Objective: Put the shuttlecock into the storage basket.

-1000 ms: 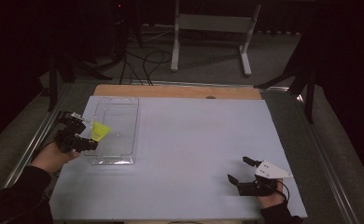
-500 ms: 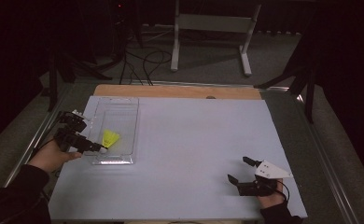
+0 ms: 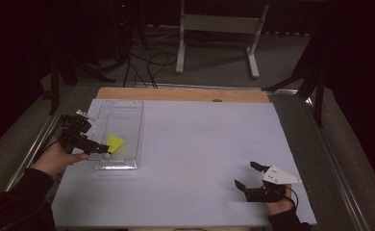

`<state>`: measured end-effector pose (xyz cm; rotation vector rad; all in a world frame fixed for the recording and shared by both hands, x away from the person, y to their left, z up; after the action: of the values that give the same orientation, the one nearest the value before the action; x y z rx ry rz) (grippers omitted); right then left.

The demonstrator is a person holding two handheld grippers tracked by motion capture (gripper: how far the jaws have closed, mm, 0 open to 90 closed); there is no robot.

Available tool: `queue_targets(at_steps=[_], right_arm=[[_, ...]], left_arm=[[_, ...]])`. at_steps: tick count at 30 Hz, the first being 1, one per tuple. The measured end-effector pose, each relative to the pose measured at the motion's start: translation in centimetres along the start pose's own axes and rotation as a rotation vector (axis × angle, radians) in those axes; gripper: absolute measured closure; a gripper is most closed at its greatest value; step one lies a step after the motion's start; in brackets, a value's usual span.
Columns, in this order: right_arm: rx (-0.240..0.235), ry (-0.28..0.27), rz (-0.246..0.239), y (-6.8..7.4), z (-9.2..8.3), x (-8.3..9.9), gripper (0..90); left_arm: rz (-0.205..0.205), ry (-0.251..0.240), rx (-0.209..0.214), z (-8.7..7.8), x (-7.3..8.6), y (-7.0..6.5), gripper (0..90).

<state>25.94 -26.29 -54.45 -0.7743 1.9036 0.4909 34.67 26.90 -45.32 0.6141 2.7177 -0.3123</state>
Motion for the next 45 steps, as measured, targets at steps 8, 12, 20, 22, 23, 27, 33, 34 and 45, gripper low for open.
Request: queue_targets(at_steps=[8,12,20,22,23,27,33,34,45], right_arm=[[0.001,0.000,0.002,0.0,0.0,0.0,9.2],[0.003,0.000,0.006,-0.1,-0.1,0.1,9.2],[-0.001,0.002,0.005,-0.1,0.0,0.1,9.2],[0.000,0.001,0.005,0.0,0.0,0.0,9.2],[0.000,0.001,0.005,0.0,0.0,0.0,9.2],[-0.001,0.003,0.004,0.0,0.1,0.0,9.2],[-0.008,0.003,0.002,0.1,0.3,-0.1,9.2],[-0.008,0.003,0.002,0.1,0.3,-0.1,9.2],[-0.013,-0.003,0.003,0.0,0.3,-0.2,9.2]], left_arm=[[0.056,-0.044,0.021,-0.3,-0.7,-0.8,0.1],[0.069,-0.093,0.028,-0.3,-1.2,-1.0,0.0],[0.119,-0.137,0.042,-0.2,-2.0,-2.1,0.0],[0.127,-0.148,0.061,-0.2,-2.3,-2.5,0.0],[0.130,-0.156,0.066,-0.2,-2.5,-2.7,0.0],[0.153,-0.181,0.100,-0.3,-3.1,-3.7,0.0],[0.192,-0.201,0.140,0.1,-4.3,-5.5,0.0],[0.192,-0.201,0.140,0.1,-4.3,-5.5,0.0],[0.300,-0.226,0.220,1.0,-6.3,-10.0,0.0]])
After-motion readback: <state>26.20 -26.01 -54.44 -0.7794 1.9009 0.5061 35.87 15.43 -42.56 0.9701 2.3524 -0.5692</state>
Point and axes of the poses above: each handheld gripper's, and its own axes: z roughly forward along the jaws, x roughly out of its underside, y roughly to its left, the point moved 4 cm from there along z, roughly forward along the jaws, and after that the axes turned 1 degree about x, right-handed, at the moved point
